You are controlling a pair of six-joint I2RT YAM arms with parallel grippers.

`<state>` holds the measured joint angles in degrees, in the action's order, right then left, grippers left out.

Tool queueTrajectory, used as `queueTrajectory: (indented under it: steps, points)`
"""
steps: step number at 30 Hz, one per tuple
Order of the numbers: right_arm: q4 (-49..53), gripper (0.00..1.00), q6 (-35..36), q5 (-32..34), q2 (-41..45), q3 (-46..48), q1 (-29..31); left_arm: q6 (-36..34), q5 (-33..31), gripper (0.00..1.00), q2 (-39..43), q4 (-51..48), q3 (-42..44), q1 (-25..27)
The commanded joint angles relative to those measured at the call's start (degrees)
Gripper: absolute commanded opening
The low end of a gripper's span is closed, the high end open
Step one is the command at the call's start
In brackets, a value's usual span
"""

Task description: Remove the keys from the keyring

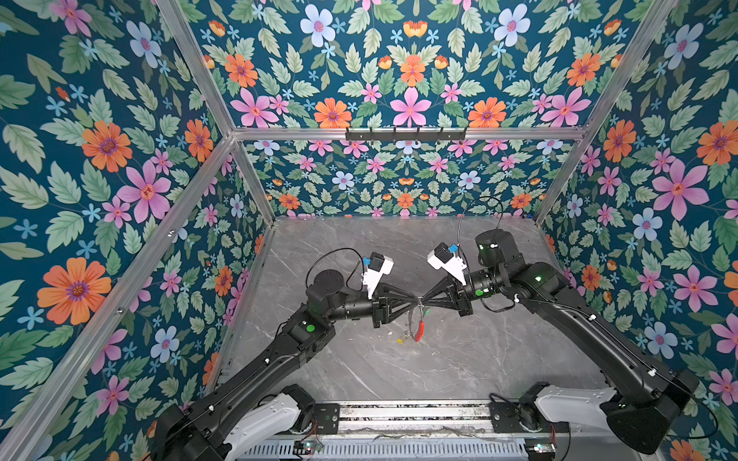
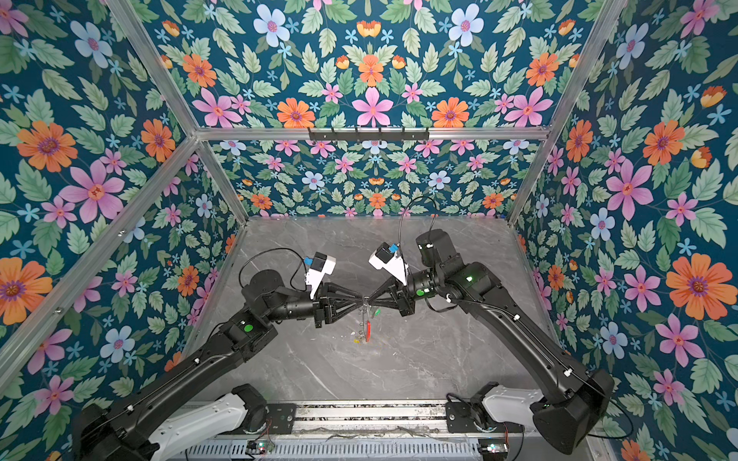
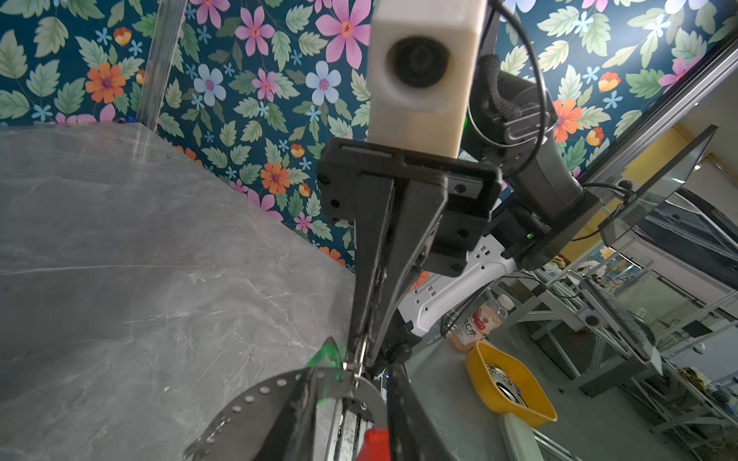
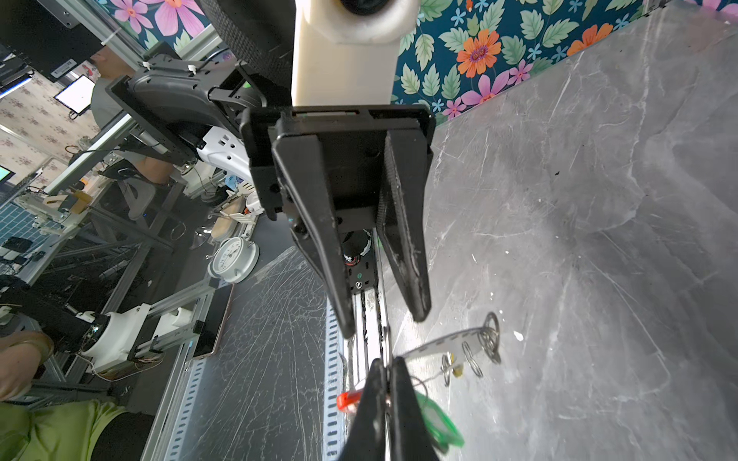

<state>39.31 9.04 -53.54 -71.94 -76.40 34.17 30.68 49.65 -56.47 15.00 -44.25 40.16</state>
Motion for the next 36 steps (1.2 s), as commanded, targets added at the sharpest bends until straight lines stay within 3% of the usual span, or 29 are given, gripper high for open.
queueTrajectory:
  steps: [1, 8, 26, 30, 34, 36]
  points:
    - [1.8, 0.0, 1.9, -1.1, -0.3, -0.6, 0.1, -1.6, 2.5, 0.28, -0.9, -1.8, -1.1, 0.1]
    - [3.0, 0.0, 2.6, 0.6, -1.1, -1.0, 0.8, -1.9, 3.6, 0.2, -1.5, -2.0, -2.2, 0.0]
    - [1.8, 0.0, 1.5, 2.0, -1.9, -1.8, 1.7, -1.6, 5.8, 0.14, -2.3, -1.9, -2.9, 0.1]
    - [1.4, 0.0, 1.0, 2.3, -2.1, -2.0, 2.0, -1.7, 5.1, 0.0, -2.3, -1.4, -2.9, 0.0]
    - [-1.8, 0.01, -1.6, 3.9, -1.7, -1.2, 2.5, -1.5, 2.8, 0.0, -1.1, 1.3, -1.7, 0.1]
    - [-4.0, 0.22, -3.1, 4.6, -0.7, -0.5, 2.6, -0.9, 1.5, 0.0, -0.2, 3.7, -0.5, 0.1]
